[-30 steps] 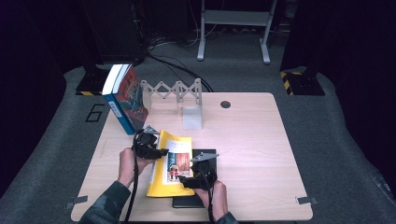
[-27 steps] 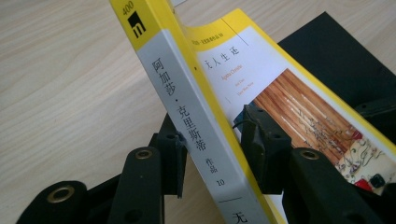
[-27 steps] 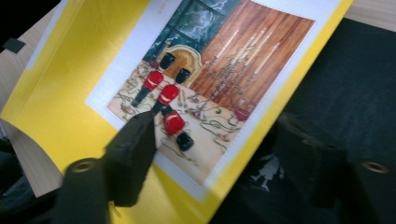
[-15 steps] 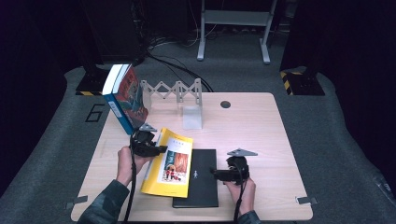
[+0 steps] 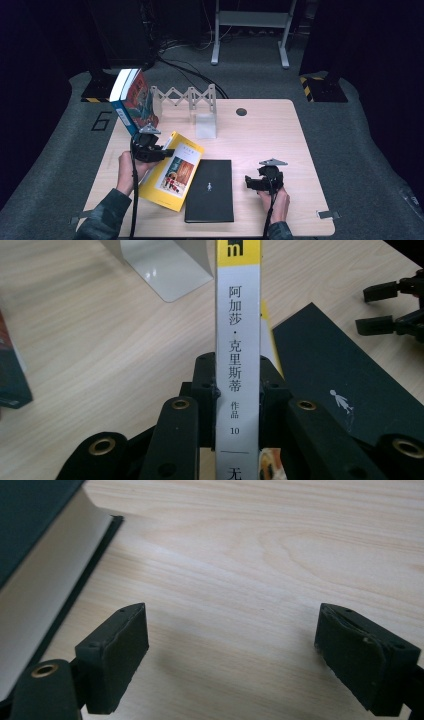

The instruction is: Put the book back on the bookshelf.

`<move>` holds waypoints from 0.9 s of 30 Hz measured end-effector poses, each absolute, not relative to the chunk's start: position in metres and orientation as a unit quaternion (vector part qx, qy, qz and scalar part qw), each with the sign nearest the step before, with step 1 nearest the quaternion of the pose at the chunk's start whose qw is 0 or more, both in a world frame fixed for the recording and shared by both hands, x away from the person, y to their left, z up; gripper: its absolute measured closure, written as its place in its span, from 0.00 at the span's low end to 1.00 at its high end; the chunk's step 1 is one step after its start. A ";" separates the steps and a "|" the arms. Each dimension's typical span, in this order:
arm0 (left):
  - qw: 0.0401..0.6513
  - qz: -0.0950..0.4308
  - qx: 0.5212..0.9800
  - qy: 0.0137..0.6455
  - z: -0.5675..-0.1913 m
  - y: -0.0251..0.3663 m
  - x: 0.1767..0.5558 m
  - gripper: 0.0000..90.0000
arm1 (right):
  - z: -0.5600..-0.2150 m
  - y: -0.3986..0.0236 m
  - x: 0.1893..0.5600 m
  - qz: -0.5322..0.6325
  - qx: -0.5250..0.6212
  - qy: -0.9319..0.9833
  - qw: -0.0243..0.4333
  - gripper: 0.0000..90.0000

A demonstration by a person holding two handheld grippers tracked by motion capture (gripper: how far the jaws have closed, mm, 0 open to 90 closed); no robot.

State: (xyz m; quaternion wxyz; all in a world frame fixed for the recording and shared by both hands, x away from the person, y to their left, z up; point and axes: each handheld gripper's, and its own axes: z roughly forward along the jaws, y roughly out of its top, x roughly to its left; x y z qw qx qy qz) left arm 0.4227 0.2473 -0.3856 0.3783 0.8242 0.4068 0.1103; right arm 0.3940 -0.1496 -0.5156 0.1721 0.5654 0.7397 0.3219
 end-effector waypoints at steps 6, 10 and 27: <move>0.407 0.109 0.814 0.399 -0.367 0.255 0.419 0.84 | -0.522 -0.154 0.395 0.329 0.557 0.736 0.198 0.14; 0.409 0.132 0.811 0.397 -0.357 0.254 0.420 0.84 | -0.527 -0.154 0.393 0.323 0.552 0.733 0.231 0.13; 0.428 0.192 0.781 0.413 -0.330 0.263 0.446 0.84 | -0.529 -0.156 0.394 0.329 0.546 0.732 0.239 0.15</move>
